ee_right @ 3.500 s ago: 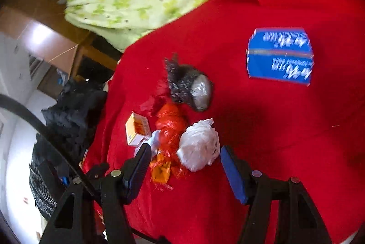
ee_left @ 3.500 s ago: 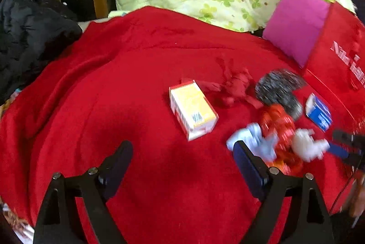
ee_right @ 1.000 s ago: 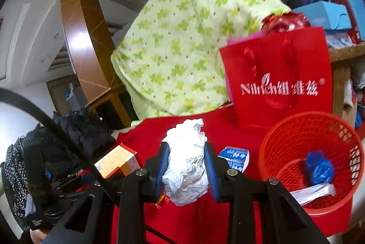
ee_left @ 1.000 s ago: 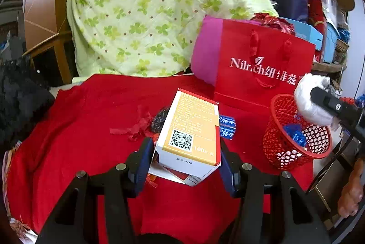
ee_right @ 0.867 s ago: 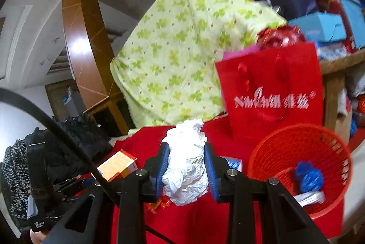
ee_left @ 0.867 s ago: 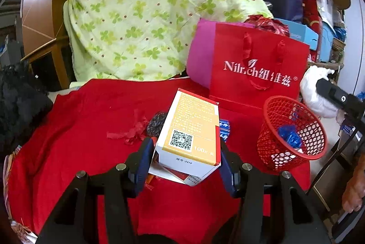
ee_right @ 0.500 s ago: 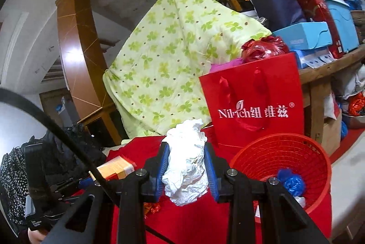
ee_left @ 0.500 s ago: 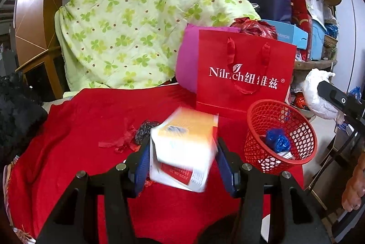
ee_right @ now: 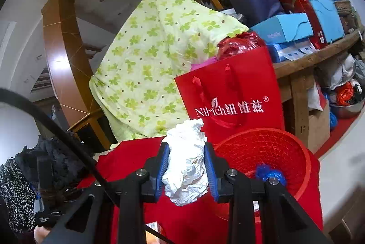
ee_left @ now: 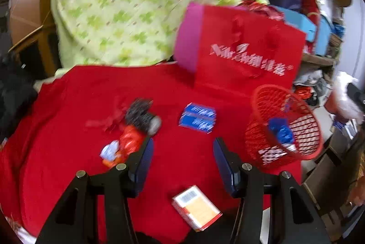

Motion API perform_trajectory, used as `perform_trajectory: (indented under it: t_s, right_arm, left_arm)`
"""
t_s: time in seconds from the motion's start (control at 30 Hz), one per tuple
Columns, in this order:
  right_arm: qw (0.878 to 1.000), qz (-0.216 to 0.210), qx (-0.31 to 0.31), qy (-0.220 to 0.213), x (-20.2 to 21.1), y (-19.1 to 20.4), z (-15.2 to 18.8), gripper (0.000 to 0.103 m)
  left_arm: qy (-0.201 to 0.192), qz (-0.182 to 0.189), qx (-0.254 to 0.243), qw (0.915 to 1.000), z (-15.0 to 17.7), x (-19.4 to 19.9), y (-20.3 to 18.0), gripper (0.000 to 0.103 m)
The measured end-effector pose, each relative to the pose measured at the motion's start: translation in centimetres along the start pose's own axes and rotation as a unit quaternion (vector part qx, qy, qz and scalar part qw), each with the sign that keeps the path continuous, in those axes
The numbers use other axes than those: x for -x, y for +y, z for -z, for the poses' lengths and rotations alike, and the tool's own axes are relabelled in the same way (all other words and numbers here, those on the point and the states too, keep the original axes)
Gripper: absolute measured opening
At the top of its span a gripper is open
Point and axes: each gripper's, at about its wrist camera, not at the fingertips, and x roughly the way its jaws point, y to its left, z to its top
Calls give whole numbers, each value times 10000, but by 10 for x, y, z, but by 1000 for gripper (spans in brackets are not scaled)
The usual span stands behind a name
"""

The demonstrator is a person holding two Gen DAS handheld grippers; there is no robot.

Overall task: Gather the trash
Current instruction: 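Carry the tissue bag and medicine box over the red basket and release both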

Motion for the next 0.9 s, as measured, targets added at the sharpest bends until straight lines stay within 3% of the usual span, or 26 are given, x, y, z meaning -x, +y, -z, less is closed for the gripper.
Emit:
perform_trajectory:
  t_s: [0.1,0.23,0.33,0.47,0.63,0.77,0.9]
  right_arm:
    - [10000,22,-37,-9,4,-3,1,33]
    - [10000,24,-28,-54,9,-3,2,33]
    - [10000,69,14,-56,12,-4,3,33]
    - [9999,139,-49,-39,14,-16,5,33]
    - [9997,179,-175,9,14,-28,8,33]
    - [9996,136,-219,102,9,-30,13,33]
    - [9997,116,-153,132,8,-28,15,33]
  left_arm:
    - [331,-62,145,9993,10,-11,13,56]
    - [836,42,375,9958,30,-33,9,71]
    - [1257,232,356,9912,48,-53,-6,72]
    - [1554,23,263,9875,74,-78,-23,73]
    - [1797,-240,175,9833,96,-100,-32,73]
    - [1887,-198,123,9818,100,-112,-38,73]
    - [1956,92,323,9801,105,-120,-33,73]
